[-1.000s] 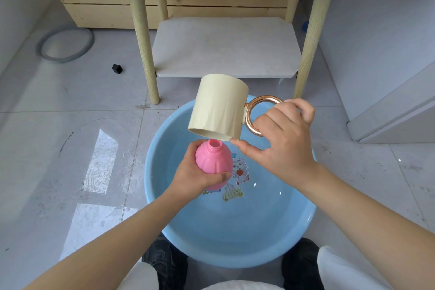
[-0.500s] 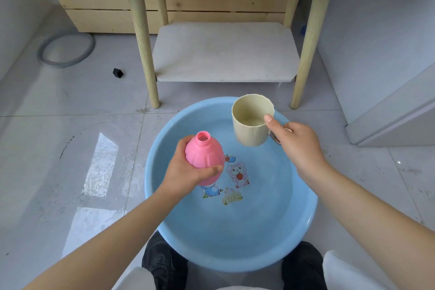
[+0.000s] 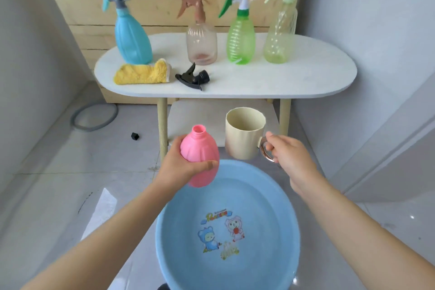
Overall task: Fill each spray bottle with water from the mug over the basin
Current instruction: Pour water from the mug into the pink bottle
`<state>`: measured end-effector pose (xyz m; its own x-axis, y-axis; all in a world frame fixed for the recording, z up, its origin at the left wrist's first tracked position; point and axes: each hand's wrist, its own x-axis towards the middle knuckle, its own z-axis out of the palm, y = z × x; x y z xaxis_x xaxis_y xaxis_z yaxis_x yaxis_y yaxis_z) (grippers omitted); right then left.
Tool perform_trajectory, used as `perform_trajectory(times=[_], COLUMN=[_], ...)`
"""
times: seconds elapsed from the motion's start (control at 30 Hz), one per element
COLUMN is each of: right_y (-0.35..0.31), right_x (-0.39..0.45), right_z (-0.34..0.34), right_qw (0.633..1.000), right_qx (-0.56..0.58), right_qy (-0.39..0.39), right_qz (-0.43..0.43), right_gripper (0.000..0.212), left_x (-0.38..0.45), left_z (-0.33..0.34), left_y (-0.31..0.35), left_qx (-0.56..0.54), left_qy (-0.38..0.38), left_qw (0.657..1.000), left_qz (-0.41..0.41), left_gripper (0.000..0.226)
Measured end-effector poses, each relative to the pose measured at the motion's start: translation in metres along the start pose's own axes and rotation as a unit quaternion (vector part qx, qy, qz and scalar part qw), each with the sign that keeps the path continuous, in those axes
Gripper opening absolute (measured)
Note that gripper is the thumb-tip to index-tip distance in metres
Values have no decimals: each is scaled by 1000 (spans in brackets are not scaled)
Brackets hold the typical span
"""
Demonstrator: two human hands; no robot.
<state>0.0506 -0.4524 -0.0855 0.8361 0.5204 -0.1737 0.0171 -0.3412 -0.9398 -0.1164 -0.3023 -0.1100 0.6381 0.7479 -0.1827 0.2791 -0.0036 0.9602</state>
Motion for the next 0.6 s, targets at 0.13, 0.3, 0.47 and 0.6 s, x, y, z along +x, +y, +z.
perform_trajectory(times=[0.13, 0.3, 0.47, 0.6], right_y=[-42, -75, -82, -84], right_x=[8, 33, 75, 101], right_z=[-11, -11, -3, 4], right_qw=[999, 997, 997, 997], right_qx=[20, 29, 13, -11], right_qy=[25, 47, 68, 74], right_qz=[-29, -58, -40, -21], right_gripper=[38, 41, 42, 43], left_x=[3, 17, 31, 36], left_z=[-7, -4, 5, 9], left_y=[48, 89, 108, 104], left_qx=[2, 4, -2, -10], left_qy=[16, 48, 71, 72], left_qw=[1000, 998, 996, 997], left_qz=[18, 40, 46, 40], left_gripper=[77, 76, 77, 69])
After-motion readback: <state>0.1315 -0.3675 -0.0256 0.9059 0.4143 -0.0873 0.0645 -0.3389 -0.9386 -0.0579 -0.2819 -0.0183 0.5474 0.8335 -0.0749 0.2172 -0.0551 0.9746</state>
